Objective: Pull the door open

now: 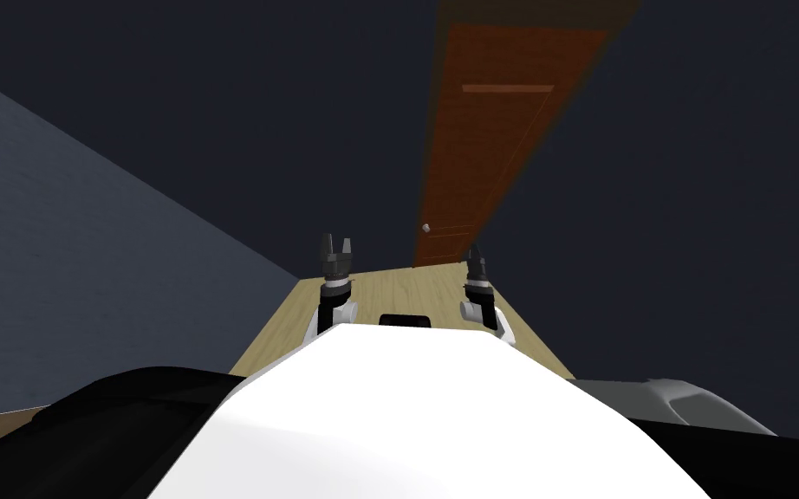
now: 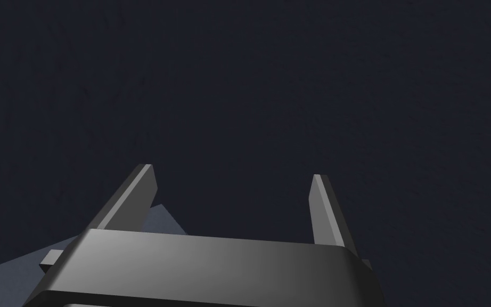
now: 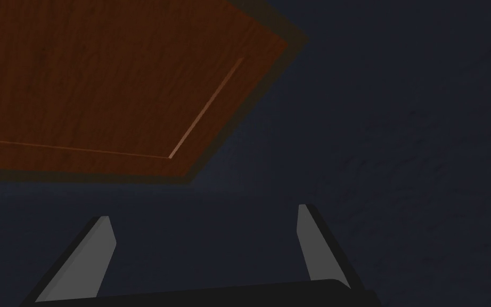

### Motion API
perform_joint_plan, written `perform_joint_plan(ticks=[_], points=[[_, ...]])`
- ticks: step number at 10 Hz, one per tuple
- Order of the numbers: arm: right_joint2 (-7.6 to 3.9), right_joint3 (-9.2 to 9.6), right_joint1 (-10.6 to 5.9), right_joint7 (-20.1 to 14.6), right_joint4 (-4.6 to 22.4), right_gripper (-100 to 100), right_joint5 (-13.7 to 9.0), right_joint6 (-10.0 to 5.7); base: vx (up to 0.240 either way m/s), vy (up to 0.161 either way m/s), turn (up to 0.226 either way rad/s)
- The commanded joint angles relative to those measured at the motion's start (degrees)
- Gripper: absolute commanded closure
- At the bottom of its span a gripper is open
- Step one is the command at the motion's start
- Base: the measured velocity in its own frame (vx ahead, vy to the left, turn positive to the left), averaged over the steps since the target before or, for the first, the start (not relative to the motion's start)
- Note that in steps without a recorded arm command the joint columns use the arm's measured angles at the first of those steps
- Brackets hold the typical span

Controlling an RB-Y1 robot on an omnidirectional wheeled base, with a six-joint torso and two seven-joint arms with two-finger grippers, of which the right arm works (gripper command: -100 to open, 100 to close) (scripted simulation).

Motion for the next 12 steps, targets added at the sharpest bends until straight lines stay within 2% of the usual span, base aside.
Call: perform_joint_plan(ticks=[1, 12], points=[[-0.18, -0.14, -0.62, 1.70, 2.09, -100, 0.68, -0.51, 0.096, -0.007, 0.011], [-1.65, -1.64, -5.79, 12.90, 17.82, -100, 5.30, -4.36, 0.097, -0.007, 0.012]])
